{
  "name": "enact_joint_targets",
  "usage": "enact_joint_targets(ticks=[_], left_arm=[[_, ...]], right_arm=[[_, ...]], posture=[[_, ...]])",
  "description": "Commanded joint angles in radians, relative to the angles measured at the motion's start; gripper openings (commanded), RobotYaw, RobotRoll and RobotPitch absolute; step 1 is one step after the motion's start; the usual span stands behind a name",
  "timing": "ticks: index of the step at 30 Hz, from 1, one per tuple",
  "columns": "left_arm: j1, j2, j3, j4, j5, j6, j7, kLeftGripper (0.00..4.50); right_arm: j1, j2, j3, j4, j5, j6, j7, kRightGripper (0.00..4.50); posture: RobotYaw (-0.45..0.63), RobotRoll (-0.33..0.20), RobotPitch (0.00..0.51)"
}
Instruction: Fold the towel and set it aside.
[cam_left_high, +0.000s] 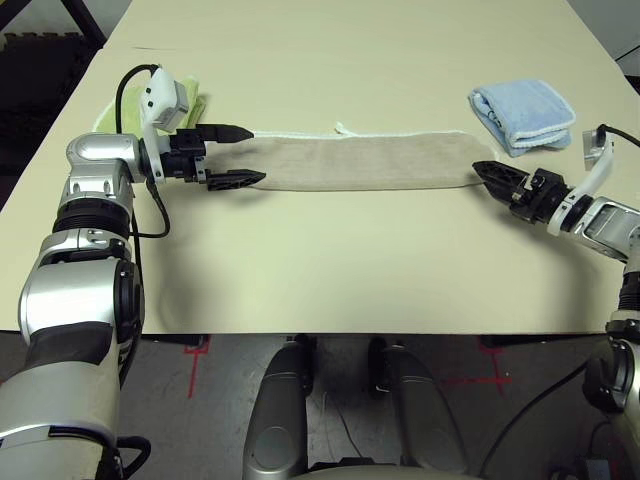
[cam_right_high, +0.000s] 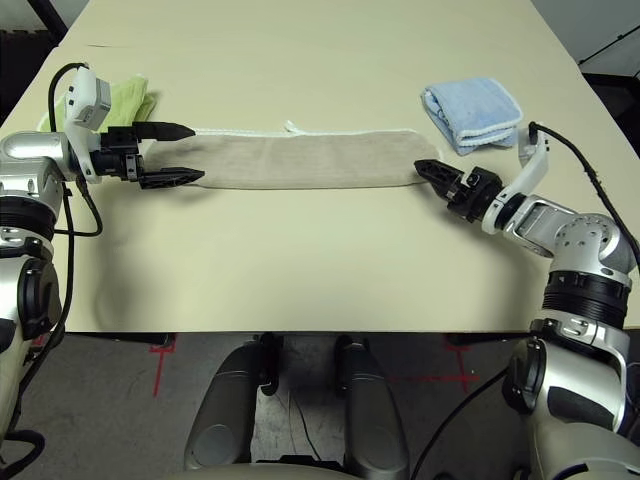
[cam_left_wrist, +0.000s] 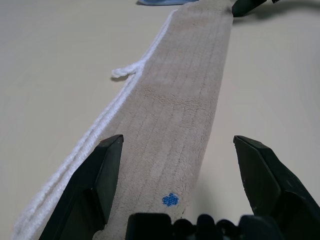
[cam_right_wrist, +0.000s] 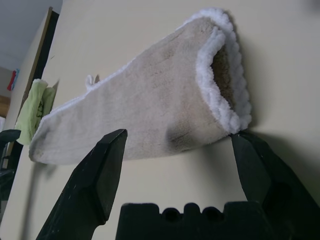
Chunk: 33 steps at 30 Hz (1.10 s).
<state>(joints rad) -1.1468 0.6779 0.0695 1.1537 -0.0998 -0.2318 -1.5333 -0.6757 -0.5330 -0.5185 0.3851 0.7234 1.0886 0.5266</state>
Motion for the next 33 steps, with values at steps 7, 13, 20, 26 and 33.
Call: enact_joint_targets(ticks=[7,13,20,26,33], left_arm=[[-0.004,0.009,-0.003,-0.006,0.001,0.004,-0.024,4.5],[-0.002,0.008,-0.005,-0.005,0.002,0.006,-0.025,4.5],[-0.001,0.013,-0.006,-0.009,0.003,0.012,-0.032,4.5],[0.008,0.013,-0.005,-0.018,-0.001,0.022,-0.038,4.5],[0.014,0.012,-0.003,-0.029,-0.005,0.034,-0.042,4.5]], right_arm=[[0.057,0.042,-0.039,-0.035,0.021,-0.021,-0.076,1.15],[0.083,0.072,-0.057,-0.061,0.041,-0.039,-0.117,0.03],[0.113,0.055,-0.079,-0.093,0.09,0.001,-0.131,0.5],[0.131,0.078,-0.16,-0.117,0.177,0.067,-0.205,2.48],[0.101,0.073,-0.187,-0.087,0.223,0.072,-0.266,4.43]], posture=[[0.0,0.0,0.27],[0.01,0.0,0.269],[0.0,0.0,0.268],[0.0,0.0,0.273],[0.01,0.0,0.271]])
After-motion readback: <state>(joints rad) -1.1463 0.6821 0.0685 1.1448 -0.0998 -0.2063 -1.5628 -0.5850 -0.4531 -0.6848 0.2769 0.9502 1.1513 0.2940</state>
